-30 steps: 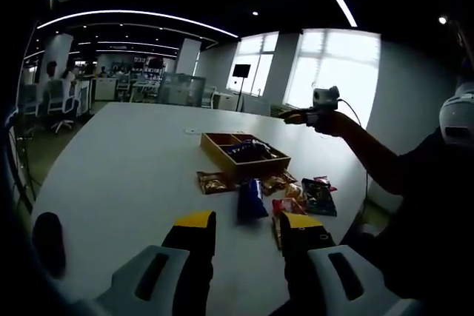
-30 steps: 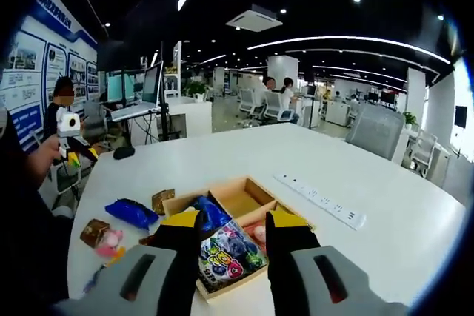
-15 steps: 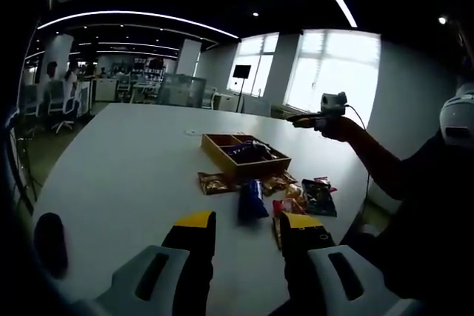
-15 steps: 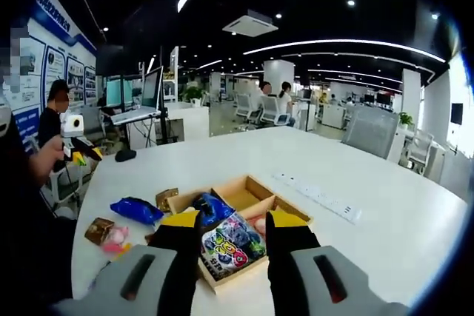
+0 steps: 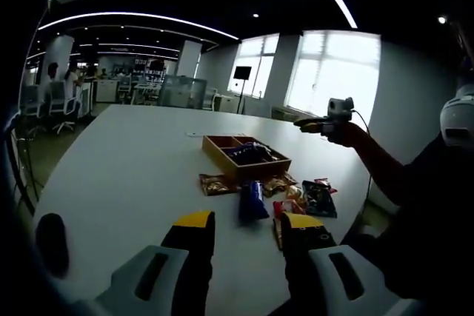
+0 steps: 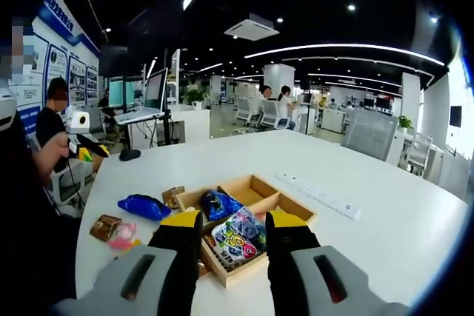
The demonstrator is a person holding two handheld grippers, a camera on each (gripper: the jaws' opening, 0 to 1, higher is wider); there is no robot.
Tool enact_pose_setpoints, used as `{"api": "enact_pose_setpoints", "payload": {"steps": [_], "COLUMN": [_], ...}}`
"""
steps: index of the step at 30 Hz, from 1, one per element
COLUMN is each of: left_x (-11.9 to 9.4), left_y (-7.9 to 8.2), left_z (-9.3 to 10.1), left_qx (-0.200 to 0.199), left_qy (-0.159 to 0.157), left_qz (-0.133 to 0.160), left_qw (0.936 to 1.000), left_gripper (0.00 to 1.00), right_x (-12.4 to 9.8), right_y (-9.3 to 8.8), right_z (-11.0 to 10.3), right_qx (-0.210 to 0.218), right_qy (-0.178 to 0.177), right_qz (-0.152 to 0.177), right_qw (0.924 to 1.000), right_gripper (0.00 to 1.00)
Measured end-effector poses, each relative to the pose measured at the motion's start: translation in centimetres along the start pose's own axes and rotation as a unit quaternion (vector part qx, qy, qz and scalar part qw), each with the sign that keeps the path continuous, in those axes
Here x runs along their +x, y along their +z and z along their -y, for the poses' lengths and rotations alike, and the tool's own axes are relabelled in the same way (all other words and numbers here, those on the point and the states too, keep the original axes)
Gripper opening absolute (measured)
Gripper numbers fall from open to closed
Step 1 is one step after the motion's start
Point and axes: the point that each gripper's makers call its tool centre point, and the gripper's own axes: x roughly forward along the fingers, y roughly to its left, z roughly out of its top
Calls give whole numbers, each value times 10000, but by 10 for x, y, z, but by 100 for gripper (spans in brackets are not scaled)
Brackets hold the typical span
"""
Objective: Pick up the scattered marshmallows, QQ candies, Oreo cookies, and mixed nuts on the table and sort them into separate containers
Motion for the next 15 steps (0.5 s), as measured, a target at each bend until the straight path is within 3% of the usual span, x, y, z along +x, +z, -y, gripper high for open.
{"api": "enact_pose_setpoints", "payload": {"steps": [15], "left_x": [0], "left_y": [0], "left_z": [2], "left_qx": [5], "left_qy": [-15], "left_qz": [16], "left_qw": [10000], "left_gripper": [42], "right_x": [-15], "right_y": [-14], "right_z": [-14], "right_qx": [121], "right_qy": [-52], "right_qz": [151], "right_qw": [9998], "right_gripper": [30]}}
